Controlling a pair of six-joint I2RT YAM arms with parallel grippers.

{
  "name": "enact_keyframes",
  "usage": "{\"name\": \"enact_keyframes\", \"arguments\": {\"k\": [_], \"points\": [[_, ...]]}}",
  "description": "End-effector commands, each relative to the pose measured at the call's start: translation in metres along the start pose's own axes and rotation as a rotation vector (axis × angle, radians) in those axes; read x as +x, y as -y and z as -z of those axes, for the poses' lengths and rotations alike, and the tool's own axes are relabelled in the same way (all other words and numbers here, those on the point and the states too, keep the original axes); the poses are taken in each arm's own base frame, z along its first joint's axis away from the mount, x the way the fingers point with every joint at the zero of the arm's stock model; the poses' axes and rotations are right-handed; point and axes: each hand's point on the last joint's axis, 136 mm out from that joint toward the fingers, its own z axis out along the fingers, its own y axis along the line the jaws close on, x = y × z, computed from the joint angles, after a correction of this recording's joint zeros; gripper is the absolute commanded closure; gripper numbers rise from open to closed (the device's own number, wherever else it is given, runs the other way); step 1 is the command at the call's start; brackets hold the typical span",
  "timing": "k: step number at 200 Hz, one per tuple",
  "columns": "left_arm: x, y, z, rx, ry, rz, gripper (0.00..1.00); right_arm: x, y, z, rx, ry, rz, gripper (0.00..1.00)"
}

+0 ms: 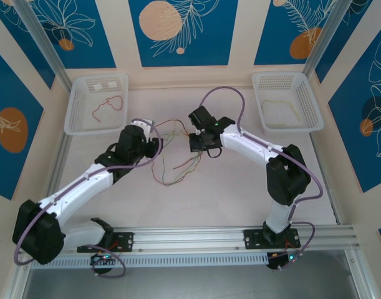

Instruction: Untangle the cables

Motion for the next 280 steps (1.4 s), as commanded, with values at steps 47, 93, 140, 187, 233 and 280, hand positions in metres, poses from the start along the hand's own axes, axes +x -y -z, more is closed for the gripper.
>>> {"name": "enact_keyframes", "arguments": {"k": [47, 93, 140, 187, 233, 280], "points": [[0.004, -0.007, 0.000, -0.032, 0.002, -0.031, 0.40, -0.017, 0.013, 0.040, 0.192, 0.122, 0.158, 1.00], [0.015, 0.023, -0.021, 0.126, -0.063, -0.084, 0.29, -0.020, -0.011, 0.060, 0.174, 0.225, 0.351, 1.00], [0.025, 0.028, -0.037, 0.150, -0.094, -0.093, 0.48, -0.021, -0.058, 0.106, -0.177, 0.412, 0.373, 1.00], [0.019, 0.014, -0.028, 0.077, -0.044, -0.081, 0.82, -0.034, -0.016, 0.110, -0.073, 0.431, 0.249, 1.00], [0.012, 0.004, -0.017, 0.028, -0.005, -0.087, 0.58, -0.034, 0.005, 0.123, -0.080, 0.453, 0.178, 1.00], [0.015, 0.004, -0.022, 0.028, -0.017, -0.088, 0.41, -0.030, -0.010, 0.148, -0.360, 0.470, 0.158, 1.00]]}}
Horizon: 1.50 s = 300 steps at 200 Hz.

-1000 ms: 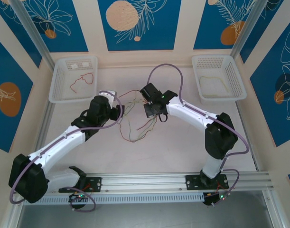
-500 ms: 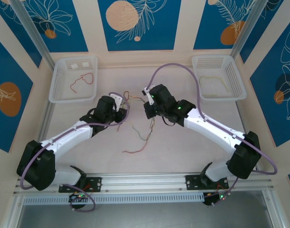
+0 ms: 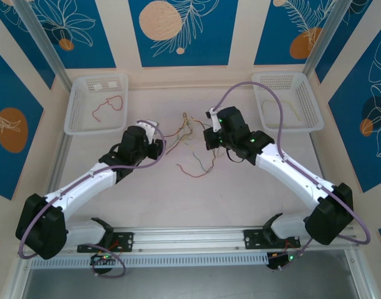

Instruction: Untangle the cables

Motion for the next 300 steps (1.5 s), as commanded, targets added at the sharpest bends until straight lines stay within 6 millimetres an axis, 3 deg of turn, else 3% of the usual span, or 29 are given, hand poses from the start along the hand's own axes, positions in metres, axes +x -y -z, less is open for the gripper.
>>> {"name": "enact_keyframes", "arguments": {"k": [1, 32, 93, 114, 125, 139, 169, 202, 235, 247, 253, 277, 285, 300], "points": [[0.002, -0.002, -0.003, -0.012, 0.002, -0.004, 0.40, -0.017, -0.021, 0.017, -0.197, 0.068, -0.051, 1.00], [0.000, 0.005, -0.003, 0.026, -0.003, -0.018, 0.34, -0.015, -0.040, 0.029, -0.328, 0.092, -0.010, 1.00], [-0.003, 0.017, 0.000, 0.098, 0.036, -0.021, 0.34, -0.009, -0.053, 0.038, -0.489, 0.098, -0.003, 1.00], [-0.006, 0.023, 0.002, 0.138, 0.052, -0.031, 0.47, -0.003, -0.050, 0.028, -0.469, 0.064, -0.007, 1.00], [-0.008, 0.024, 0.003, 0.140, 0.060, -0.033, 0.64, 0.000, -0.048, 0.024, -0.454, 0.053, -0.005, 1.00], [-0.010, 0.021, 0.005, 0.125, 0.070, -0.027, 0.82, 0.003, -0.038, 0.016, -0.388, 0.048, -0.019, 1.00], [-0.013, 0.006, 0.011, 0.046, 0.096, -0.010, 1.00, 0.016, -0.013, -0.003, -0.254, -0.001, -0.039, 1.00], [-0.016, -0.002, 0.021, 0.006, 0.134, 0.005, 1.00, 0.032, 0.028, -0.022, -0.053, -0.069, -0.111, 1.00], [-0.023, 0.009, 0.026, 0.069, 0.153, -0.001, 1.00, 0.052, 0.068, -0.042, 0.069, -0.164, -0.265, 1.00], [-0.026, 0.014, 0.027, 0.096, 0.152, -0.007, 1.00, 0.058, 0.070, -0.050, 0.072, -0.198, -0.276, 0.86], [-0.027, 0.017, 0.028, 0.107, 0.152, -0.010, 1.00, 0.060, 0.070, -0.053, 0.084, -0.210, -0.276, 0.84], [-0.035, 0.017, 0.034, 0.110, 0.172, -0.009, 1.00, 0.060, 0.081, -0.058, 0.166, -0.199, -0.268, 0.85], [-0.038, 0.014, 0.038, 0.096, 0.191, -0.007, 1.00, 0.060, 0.088, -0.058, 0.192, -0.201, -0.285, 0.99], [-0.041, 0.006, 0.044, 0.050, 0.212, -0.002, 1.00, 0.062, 0.101, -0.058, 0.229, -0.220, -0.330, 1.00]]}}
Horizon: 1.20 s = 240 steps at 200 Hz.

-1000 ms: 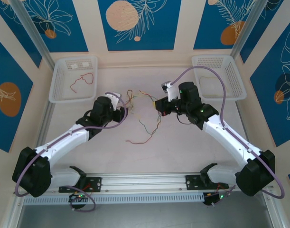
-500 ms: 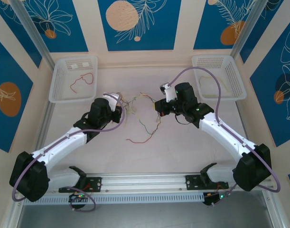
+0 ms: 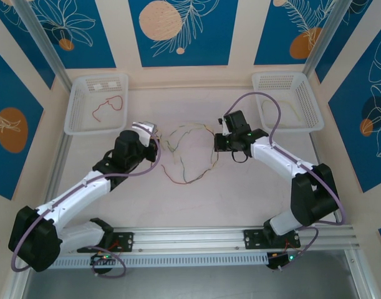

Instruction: Untangle the cables

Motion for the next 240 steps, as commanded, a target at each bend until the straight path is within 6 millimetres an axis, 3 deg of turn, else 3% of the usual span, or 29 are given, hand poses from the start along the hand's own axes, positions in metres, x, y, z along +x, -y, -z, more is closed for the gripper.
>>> {"name": "enact_keyframes", "arguments": {"k": [1, 8, 22, 50, 75, 90, 101, 118, 142, 167, 189, 206, 227, 240], "points": [[-0.028, -0.004, 0.017, -0.027, 0.095, 0.001, 1.00, -0.019, 0.020, 0.005, 0.090, 0.031, -0.071, 1.00], [-0.029, -0.005, 0.020, -0.032, 0.099, -0.007, 1.00, -0.019, 0.028, 0.005, 0.125, 0.024, -0.091, 0.92], [-0.032, -0.004, 0.026, -0.028, 0.109, -0.012, 1.00, -0.017, 0.043, 0.005, 0.197, 0.016, -0.120, 0.86], [-0.044, -0.002, 0.045, -0.015, 0.176, -0.014, 1.00, -0.013, 0.061, 0.005, 0.261, 0.009, -0.155, 1.00], [-0.057, 0.000, 0.059, -0.004, 0.228, -0.018, 1.00, -0.007, 0.073, 0.000, 0.268, -0.016, -0.206, 1.00], [-0.062, 0.009, 0.063, 0.044, 0.237, -0.031, 1.00, -0.005, 0.069, -0.007, 0.241, -0.039, -0.204, 0.87], [-0.065, 0.017, 0.064, 0.088, 0.238, -0.036, 1.00, -0.005, 0.060, -0.012, 0.209, -0.049, -0.182, 0.66], [-0.067, 0.030, 0.061, 0.158, 0.230, -0.052, 1.00, -0.008, 0.051, -0.013, 0.201, -0.033, -0.147, 0.48], [-0.064, 0.039, 0.055, 0.210, 0.211, -0.061, 1.00, -0.023, 0.036, 0.001, 0.195, 0.031, -0.099, 0.38], [-0.060, 0.041, 0.049, 0.221, 0.193, -0.063, 1.00, -0.044, 0.021, 0.032, 0.167, 0.122, -0.062, 0.30], [-0.059, 0.048, 0.047, 0.261, 0.190, -0.076, 1.00, -0.058, -0.008, 0.068, 0.066, 0.216, -0.006, 0.30], [-0.060, 0.057, 0.048, 0.316, 0.200, -0.088, 1.00, -0.062, -0.051, 0.097, -0.135, 0.292, 0.091, 0.30], [-0.061, 0.070, 0.051, 0.392, 0.212, -0.107, 1.00, -0.035, -0.130, 0.139, -0.644, 0.307, 0.313, 0.27], [-0.061, 0.079, 0.054, 0.445, 0.224, -0.125, 1.00, -0.013, -0.156, 0.157, -0.855, 0.280, 0.421, 0.27]]}}
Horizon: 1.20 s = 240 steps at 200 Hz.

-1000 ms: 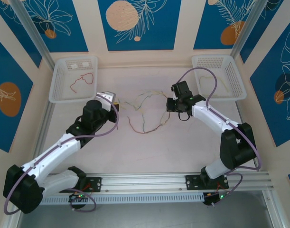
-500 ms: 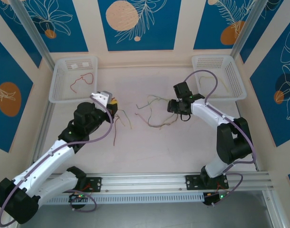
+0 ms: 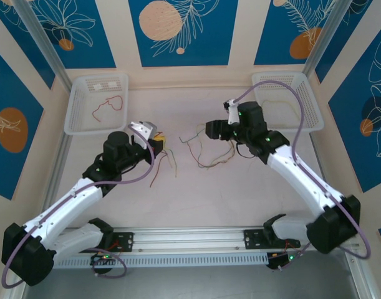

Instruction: Untangle the cables

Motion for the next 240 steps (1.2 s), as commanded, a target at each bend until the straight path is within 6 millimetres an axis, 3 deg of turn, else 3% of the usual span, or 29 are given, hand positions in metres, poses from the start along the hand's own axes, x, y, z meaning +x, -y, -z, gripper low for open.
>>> {"name": "enact_keyframes", "arguments": {"k": [1, 42, 116, 143, 154, 183, 213, 240], "points": [[-0.028, 0.028, 0.003, 0.149, 0.089, -0.063, 1.00, 0.021, -0.091, 0.021, -0.567, -0.030, 0.187, 0.27], [-0.036, 0.046, 0.009, 0.246, 0.134, -0.090, 1.00, 0.050, -0.117, 0.022, -0.748, -0.090, 0.297, 0.21], [-0.039, 0.060, 0.011, 0.303, 0.152, -0.089, 1.00, 0.079, -0.129, -0.043, -0.710, -0.188, 0.340, 0.21], [-0.037, 0.065, 0.012, 0.314, 0.152, -0.090, 1.00, 0.080, -0.127, -0.060, -0.684, -0.190, 0.334, 0.32], [-0.036, 0.065, 0.012, 0.315, 0.149, -0.087, 1.00, 0.079, -0.126, -0.064, -0.671, -0.181, 0.337, 0.44], [-0.033, 0.061, 0.015, 0.281, 0.154, -0.084, 1.00, 0.072, -0.115, -0.071, -0.570, -0.154, 0.341, 1.00], [-0.023, 0.039, 0.015, 0.147, 0.157, -0.070, 1.00, 0.066, -0.073, -0.076, -0.386, -0.118, 0.251, 1.00], [-0.015, 0.013, 0.014, 0.013, 0.163, -0.048, 1.00, 0.059, -0.041, -0.064, -0.300, -0.080, 0.149, 1.00]]}}
